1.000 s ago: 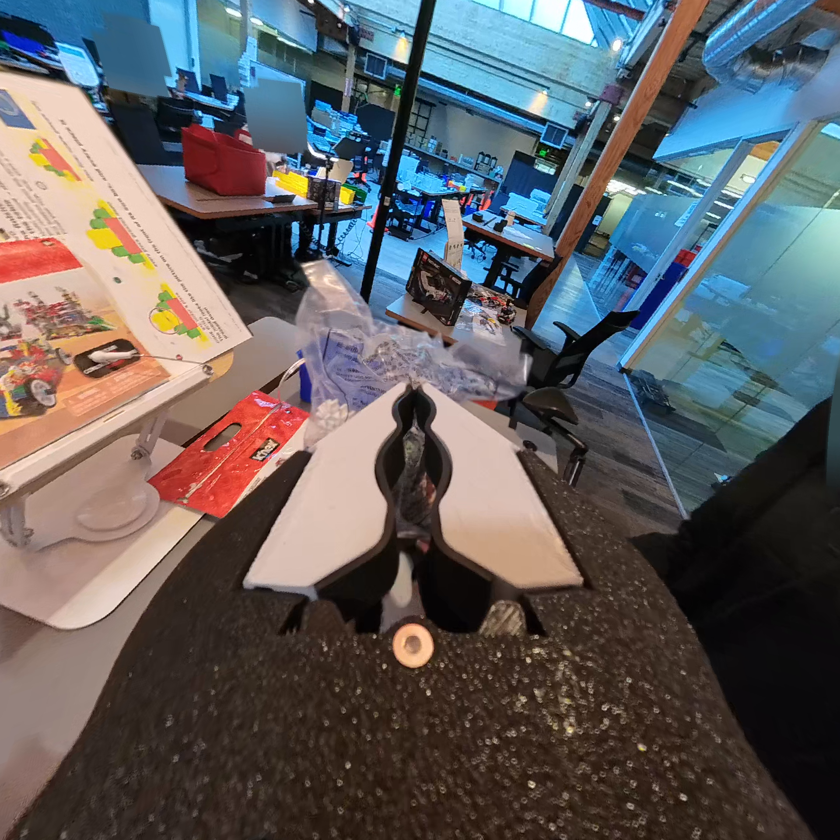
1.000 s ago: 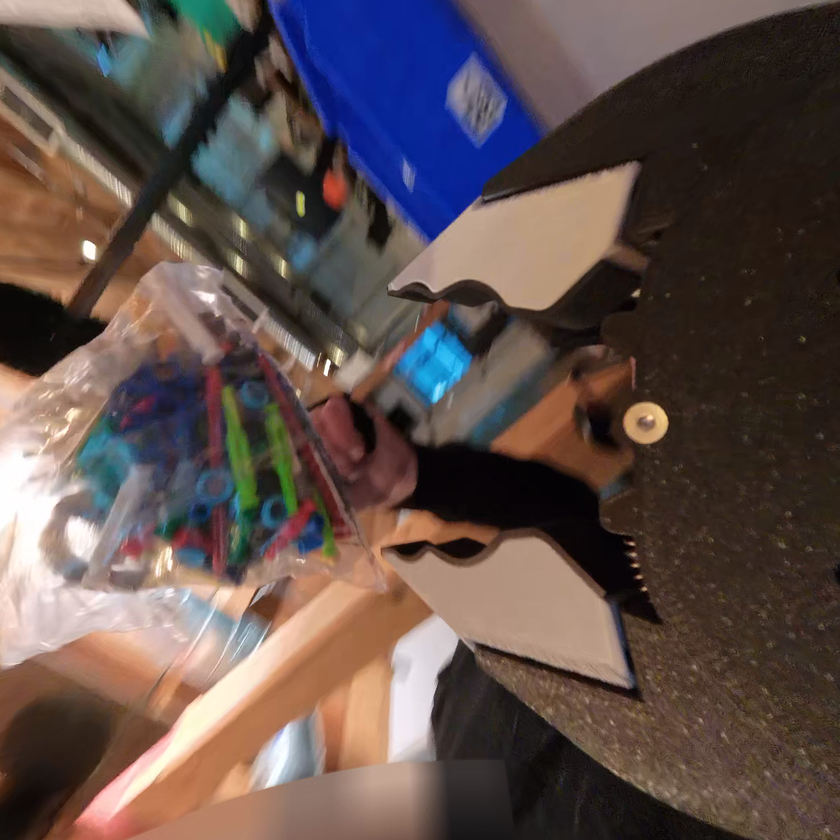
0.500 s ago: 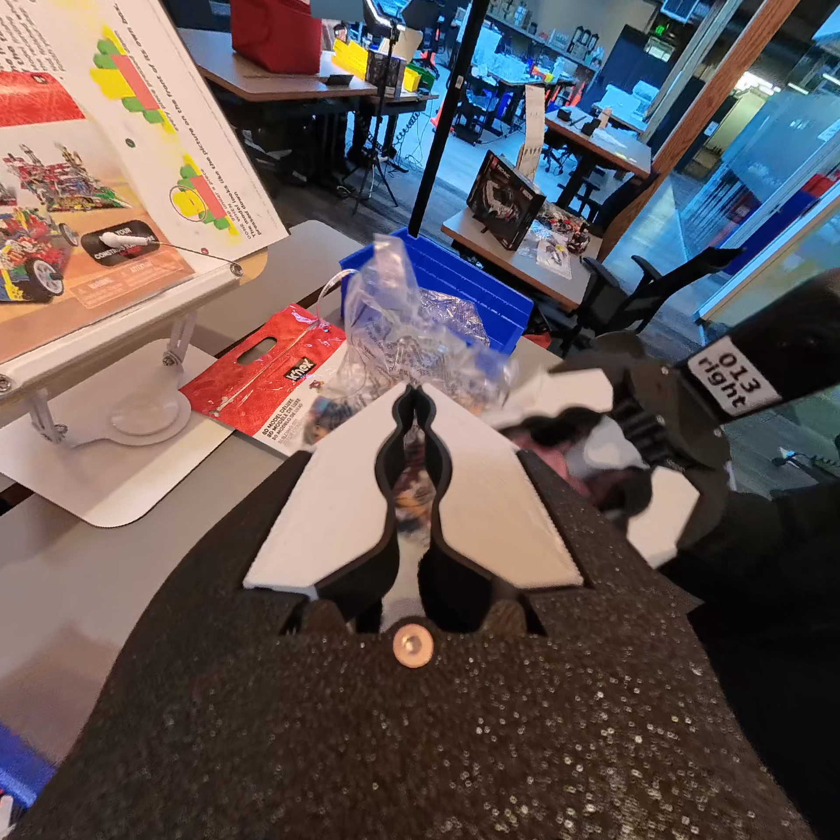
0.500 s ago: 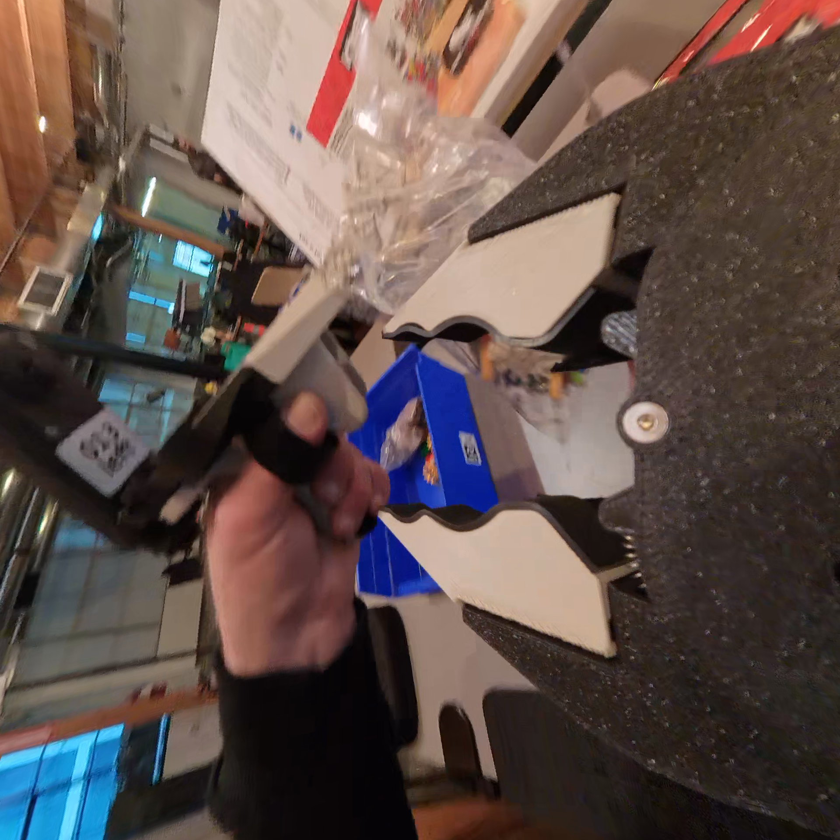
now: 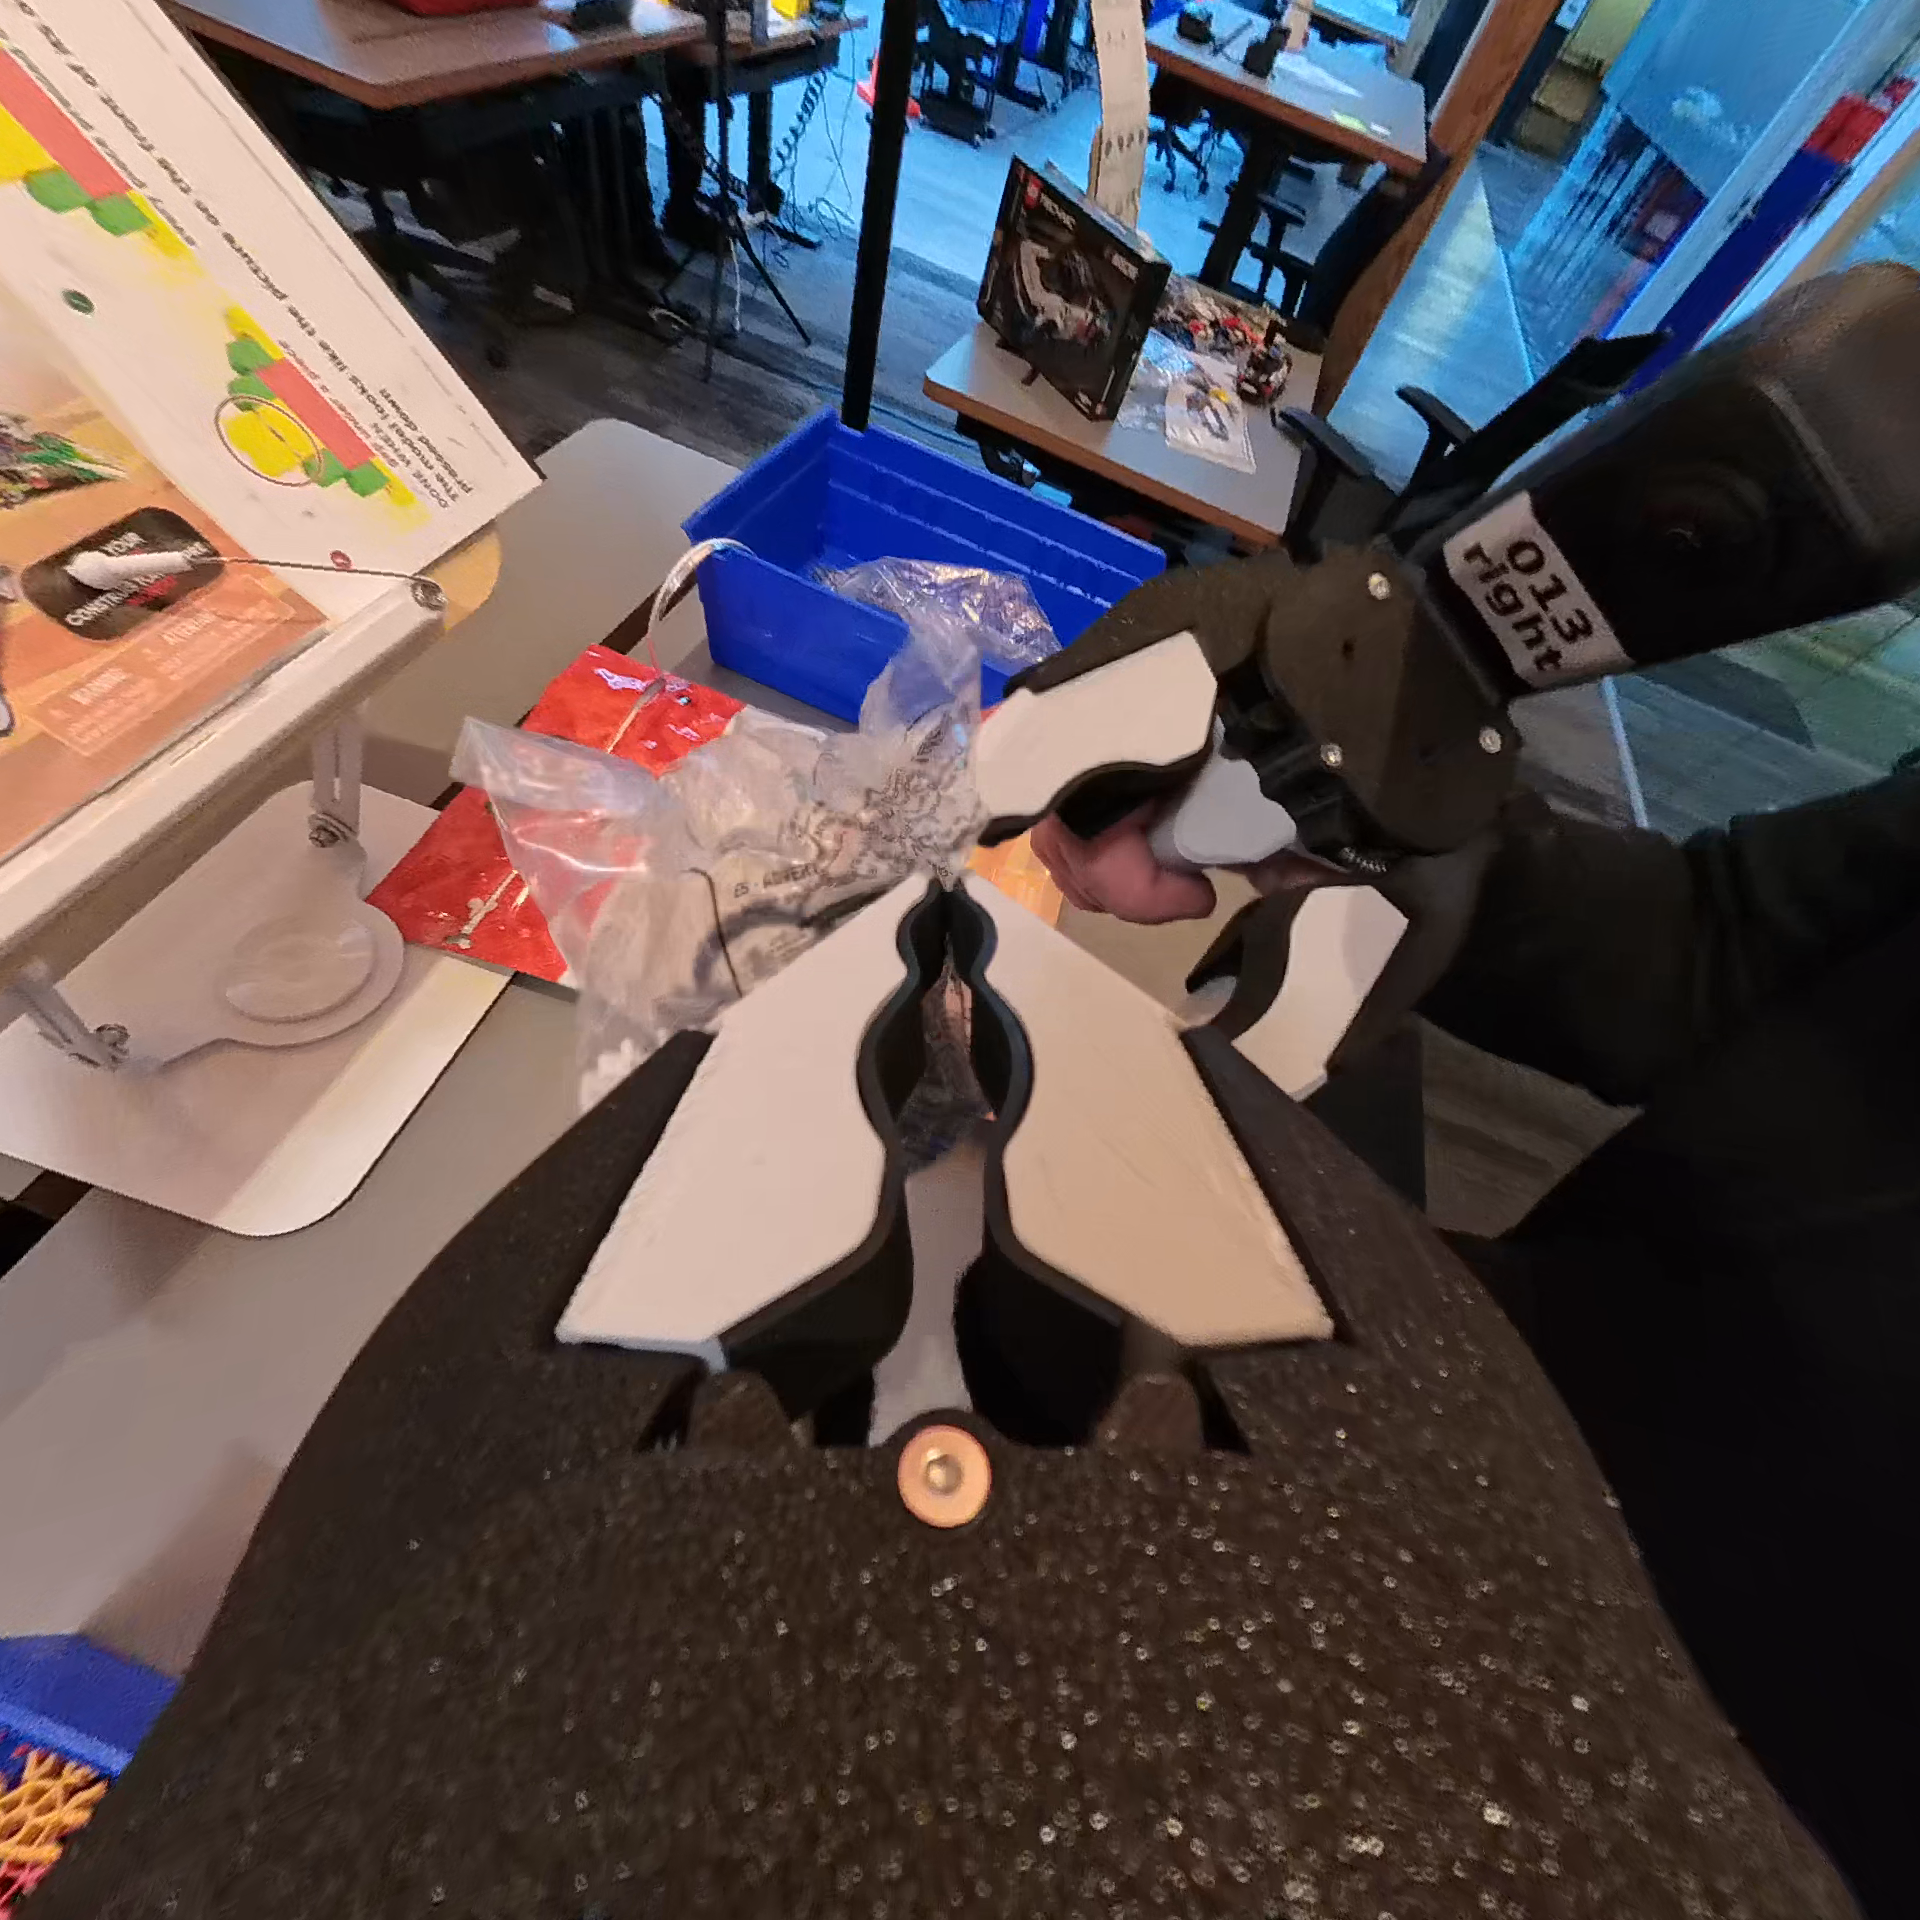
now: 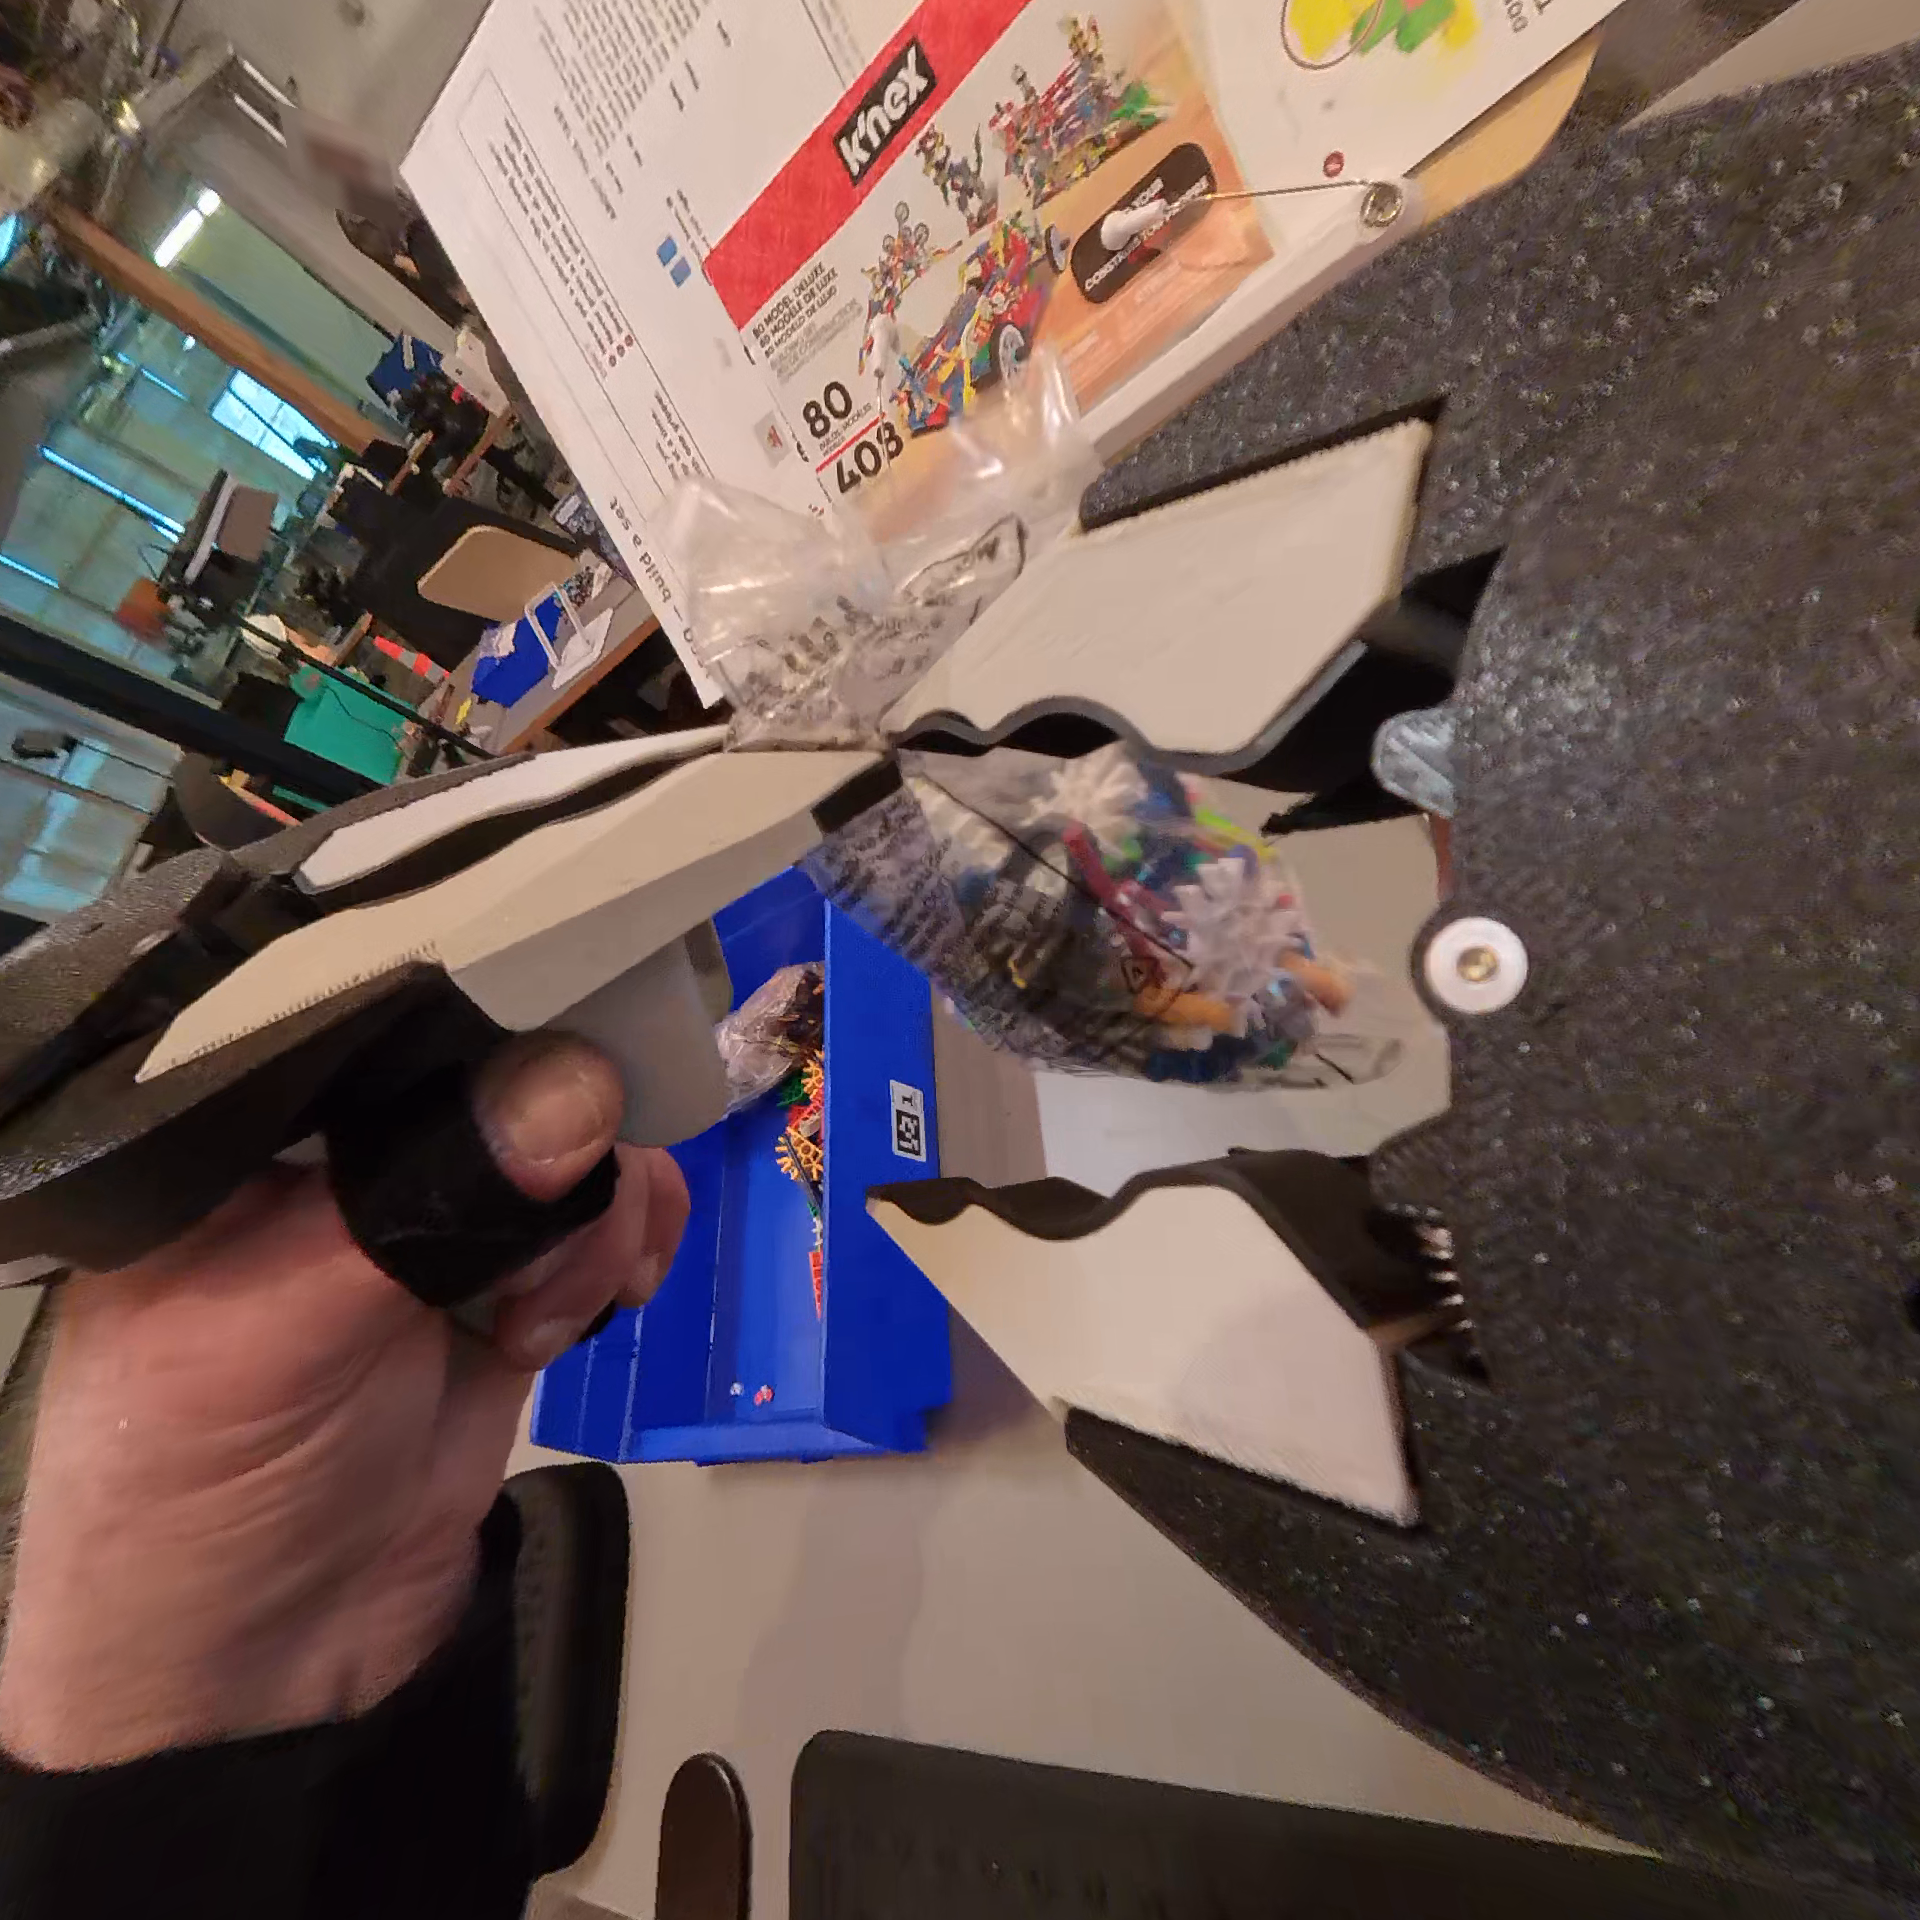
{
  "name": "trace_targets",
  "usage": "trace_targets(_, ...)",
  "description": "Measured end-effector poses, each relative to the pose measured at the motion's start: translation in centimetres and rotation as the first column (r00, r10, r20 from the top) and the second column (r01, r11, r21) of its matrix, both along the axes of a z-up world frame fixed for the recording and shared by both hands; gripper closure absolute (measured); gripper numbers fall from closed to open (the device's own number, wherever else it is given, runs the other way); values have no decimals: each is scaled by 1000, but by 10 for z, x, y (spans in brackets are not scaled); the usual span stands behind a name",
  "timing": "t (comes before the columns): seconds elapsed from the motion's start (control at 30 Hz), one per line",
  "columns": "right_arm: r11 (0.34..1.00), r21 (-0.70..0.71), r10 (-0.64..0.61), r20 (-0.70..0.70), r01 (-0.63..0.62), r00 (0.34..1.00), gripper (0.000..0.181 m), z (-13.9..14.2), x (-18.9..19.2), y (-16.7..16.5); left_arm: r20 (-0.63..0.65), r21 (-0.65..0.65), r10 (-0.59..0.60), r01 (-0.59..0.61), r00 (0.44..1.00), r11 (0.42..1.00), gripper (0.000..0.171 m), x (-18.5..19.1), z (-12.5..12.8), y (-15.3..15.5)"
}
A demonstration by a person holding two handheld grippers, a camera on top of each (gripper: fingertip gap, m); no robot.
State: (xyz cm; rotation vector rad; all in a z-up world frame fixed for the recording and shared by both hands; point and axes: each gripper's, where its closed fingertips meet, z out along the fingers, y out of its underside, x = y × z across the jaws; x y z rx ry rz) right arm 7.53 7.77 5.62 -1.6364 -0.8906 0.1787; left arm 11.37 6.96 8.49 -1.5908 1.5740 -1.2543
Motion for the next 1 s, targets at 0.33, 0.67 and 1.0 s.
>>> trace_targets(0.33,956,-294,41,212,23,976,166,-71,10,20,-42,92,227,-223,973,970,171,-1,-56,42)
trace_targets(0.67,896,-443,66,196,28,978,180,-143,-10,11,-144,95,405,-395,903,914,171,1,-140,67)
trace_targets(1.0,897,-424,-38,212,127,977,181,-170,-11,1,-211,141,428,-406,879,903,171,8,-192,67)
